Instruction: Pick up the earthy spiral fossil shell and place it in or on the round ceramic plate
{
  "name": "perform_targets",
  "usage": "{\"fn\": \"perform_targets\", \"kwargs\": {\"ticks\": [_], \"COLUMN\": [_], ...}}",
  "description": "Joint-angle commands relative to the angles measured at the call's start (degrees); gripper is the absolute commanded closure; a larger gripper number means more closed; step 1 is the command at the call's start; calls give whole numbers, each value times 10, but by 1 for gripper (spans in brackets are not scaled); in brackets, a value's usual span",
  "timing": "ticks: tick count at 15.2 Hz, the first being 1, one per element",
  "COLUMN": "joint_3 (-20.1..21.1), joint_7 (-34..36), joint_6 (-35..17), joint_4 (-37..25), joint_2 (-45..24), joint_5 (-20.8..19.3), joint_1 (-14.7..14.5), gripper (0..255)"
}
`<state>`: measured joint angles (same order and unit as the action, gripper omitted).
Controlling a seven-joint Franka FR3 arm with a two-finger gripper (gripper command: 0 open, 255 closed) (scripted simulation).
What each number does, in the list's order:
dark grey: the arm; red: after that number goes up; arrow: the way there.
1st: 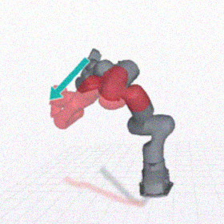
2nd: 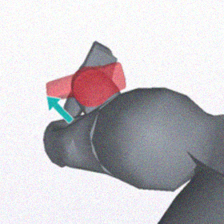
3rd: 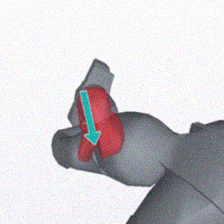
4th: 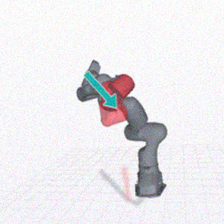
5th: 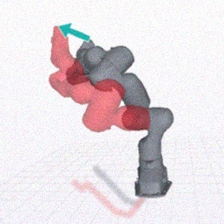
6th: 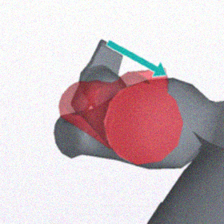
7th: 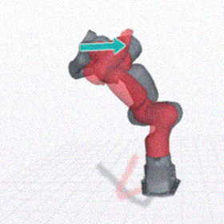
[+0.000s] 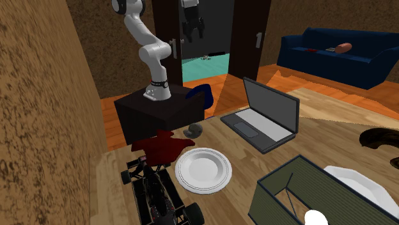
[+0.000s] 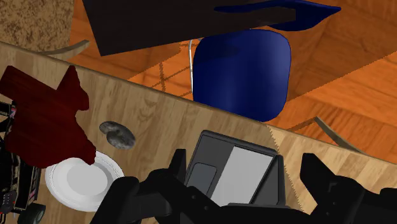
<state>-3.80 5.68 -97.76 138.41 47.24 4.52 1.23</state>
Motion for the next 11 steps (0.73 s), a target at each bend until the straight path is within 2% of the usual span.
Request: {"fn": "perform_targets", "kwargs": {"ticks": [1,11], "joint_3": [0,-101], "joint_7": [0,-181], "joint_6": [0,-131], "joint_4": [0,91], "joint_2": [0,-72], "joint_5": [0,-72], "joint_1": [0,4], "gripper": [0,0]}}
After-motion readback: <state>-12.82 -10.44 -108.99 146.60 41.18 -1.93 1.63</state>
